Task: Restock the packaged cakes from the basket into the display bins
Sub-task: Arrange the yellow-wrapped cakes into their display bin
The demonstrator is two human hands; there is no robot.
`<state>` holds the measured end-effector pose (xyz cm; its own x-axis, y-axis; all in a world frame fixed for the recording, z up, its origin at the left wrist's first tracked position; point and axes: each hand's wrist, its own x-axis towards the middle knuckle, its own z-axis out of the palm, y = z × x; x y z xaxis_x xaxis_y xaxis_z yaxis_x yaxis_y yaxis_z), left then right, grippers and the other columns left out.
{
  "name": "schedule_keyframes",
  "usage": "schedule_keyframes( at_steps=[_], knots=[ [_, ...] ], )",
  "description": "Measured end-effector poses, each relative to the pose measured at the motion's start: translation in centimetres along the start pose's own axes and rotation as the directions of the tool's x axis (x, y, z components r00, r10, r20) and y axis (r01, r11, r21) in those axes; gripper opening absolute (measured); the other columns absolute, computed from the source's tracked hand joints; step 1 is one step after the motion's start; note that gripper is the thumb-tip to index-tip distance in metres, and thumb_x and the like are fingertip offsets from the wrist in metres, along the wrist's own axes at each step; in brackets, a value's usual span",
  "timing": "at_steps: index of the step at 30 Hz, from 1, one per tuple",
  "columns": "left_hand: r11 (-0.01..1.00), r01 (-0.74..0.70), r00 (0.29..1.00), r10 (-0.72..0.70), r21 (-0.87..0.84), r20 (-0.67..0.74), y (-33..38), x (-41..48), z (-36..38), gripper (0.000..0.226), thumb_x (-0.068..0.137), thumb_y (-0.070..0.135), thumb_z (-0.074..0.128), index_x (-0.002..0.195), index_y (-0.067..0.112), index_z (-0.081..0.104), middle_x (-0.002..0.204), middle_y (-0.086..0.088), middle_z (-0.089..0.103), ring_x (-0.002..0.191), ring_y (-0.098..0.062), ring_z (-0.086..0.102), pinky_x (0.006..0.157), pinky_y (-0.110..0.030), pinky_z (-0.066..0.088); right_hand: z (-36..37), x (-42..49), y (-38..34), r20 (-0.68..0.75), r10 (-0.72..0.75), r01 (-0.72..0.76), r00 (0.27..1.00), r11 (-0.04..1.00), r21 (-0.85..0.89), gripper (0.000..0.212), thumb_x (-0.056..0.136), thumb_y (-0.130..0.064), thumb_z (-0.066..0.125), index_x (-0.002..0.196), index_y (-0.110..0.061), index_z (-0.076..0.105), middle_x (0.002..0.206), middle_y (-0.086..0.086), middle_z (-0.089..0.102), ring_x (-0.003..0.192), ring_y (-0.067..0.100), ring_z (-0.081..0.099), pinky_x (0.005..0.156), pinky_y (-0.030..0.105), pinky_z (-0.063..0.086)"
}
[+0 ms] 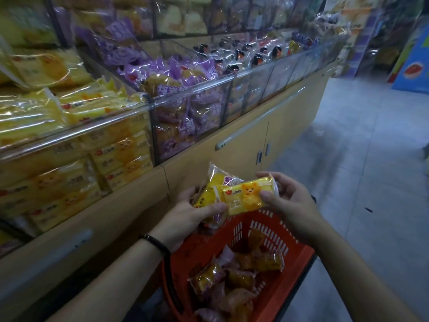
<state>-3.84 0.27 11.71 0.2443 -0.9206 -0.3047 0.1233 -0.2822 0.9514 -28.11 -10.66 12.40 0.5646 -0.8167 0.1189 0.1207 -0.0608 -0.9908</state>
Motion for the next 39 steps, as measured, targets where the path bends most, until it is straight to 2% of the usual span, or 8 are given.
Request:
schedule_keyframes(
  at_steps=[5, 10, 14, 17, 20, 28, 33, 39],
  knots=[
    [0.986, -0.087, 0.995, 0.080, 0.140, 0.058, 3.9, -5.4, -1.0, 0.053, 0.080, 0.021, 0.086, 0.128, 0.022, 0.064, 0.106, -0.003, 0.079, 0.090, -0.026, 0.079, 0.061, -0.038, 0.062, 0.1, 0.8, -2.9, -0.080, -0.033, 0.051, 0.996, 0.972, 0.231, 0.041, 0.086, -0.007, 0.073, 0.127, -0.008, 0.069, 0.107, 0.016, 0.073, 0.094, 0.032, 0.072, 0.078, 0.042, 0.065],
    [0.877, -0.162, 0.984, 0.180, 0.452, 0.002, 7.7, -10.4, -4.2, 0.050, 0.078, 0.034, 0.088, 0.122, 0.037, 0.066, 0.104, 0.013, 0.078, 0.089, -0.014, 0.078, 0.069, -0.035, 0.064, 2.4, 1.0, -5.6, -0.097, -0.073, 0.100, 0.993, 0.944, 0.315, 0.038, 0.080, -0.009, 0.081, 0.115, -0.006, 0.070, 0.100, 0.017, 0.072, 0.088, 0.031, 0.071, 0.076, 0.042, 0.064],
    [0.750, -0.196, 0.978, 0.198, 0.632, 0.069, 11.1, -14.6, -6.3, 0.052, 0.079, 0.046, 0.086, 0.126, 0.037, 0.065, 0.114, 0.018, 0.075, 0.092, -0.007, 0.076, 0.079, -0.039, 0.065, 5.1, 1.9, -8.2, -0.054, -0.101, 0.112, 0.993, 0.949, 0.295, 0.077, 0.048, -0.030, 0.103, 0.112, -0.005, 0.069, 0.099, 0.014, 0.072, 0.086, 0.027, 0.073, 0.071, 0.034, 0.064],
    [0.720, -0.187, 0.977, 0.209, 0.668, 0.049, 13.6, -18.1, -7.7, 0.045, 0.081, 0.044, 0.087, 0.121, 0.038, 0.066, 0.104, 0.007, 0.078, 0.078, -0.013, 0.076, 0.070, -0.046, 0.065, 8.0, 3.1, -11.7, -0.008, -0.146, 0.140, 0.989, 0.929, 0.343, 0.054, 0.059, -0.015, 0.092, 0.105, -0.004, 0.067, 0.092, 0.013, 0.072, 0.080, 0.023, 0.072, 0.064, 0.030, 0.063],
    [0.690, -0.182, 0.972, 0.234, 0.700, 0.022, 16.3, -21.7, -9.6, 0.048, 0.077, 0.051, 0.088, 0.119, 0.045, 0.065, 0.114, 0.018, 0.074, 0.093, -0.012, 0.077, 0.077, -0.046, 0.065, 11.8, 4.4, -16.1, 0.080, -0.205, 0.162, 0.975, 0.915, 0.369, 0.031, 0.067, -0.003, 0.074, 0.098, -0.006, 0.067, 0.085, 0.011, 0.073, 0.074, 0.021, 0.072, 0.061, 0.030, 0.064],
    [0.594, -0.119, 0.960, 0.273, 0.795, -0.060, 22.8, -29.1, -15.0, 0.050, 0.069, 0.066, 0.083, 0.114, 0.067, 0.060, 0.118, 0.048, 0.058, 0.117, 0.009, 0.061, 0.101, -0.021, 0.054, 22.7, 9.5, -23.5, 0.176, -0.276, 0.264, 0.945, 0.960, 0.089, 0.021, 0.085, 0.004, 0.077, 0.102, -0.007, 0.071, 0.088, 0.008, 0.078, 0.079, 0.026, 0.075, 0.063, 0.037, 0.062],
    [0.643, -0.056, 0.938, 0.295, 0.764, -0.179, 24.1, -31.7, -19.3, 0.051, 0.069, 0.051, 0.090, 0.106, 0.071, 0.063, 0.116, 0.037, 0.068, 0.111, -0.015, 0.073, 0.090, -0.044, 0.063, 29.8, 12.5, -24.7, 0.205, -0.198, 0.207, 0.959, 0.978, -0.024, 0.024, 0.085, 0.001, 0.081, 0.104, -0.005, 0.068, 0.096, 0.013, 0.076, 0.086, 0.030, 0.075, 0.063, 0.031, 0.060],
    [0.563, 0.050, 0.884, 0.359, 0.825, -0.298, 25.0, -33.8, -26.0, 0.048, 0.066, 0.058, 0.089, 0.109, 0.062, 0.070, 0.114, 0.043, 0.067, 0.108, 0.016, 0.064, 0.099, -0.022, 0.053, 38.0, 16.0, -24.5, 0.301, -0.155, 0.237, 0.941, 0.936, -0.259, 0.042, 0.088, -0.011, 0.082, 0.122, -0.022, 0.061, 0.119, 0.007, 0.068, 0.105, 0.027, 0.071, 0.088, 0.049, 0.064]
  ],
)
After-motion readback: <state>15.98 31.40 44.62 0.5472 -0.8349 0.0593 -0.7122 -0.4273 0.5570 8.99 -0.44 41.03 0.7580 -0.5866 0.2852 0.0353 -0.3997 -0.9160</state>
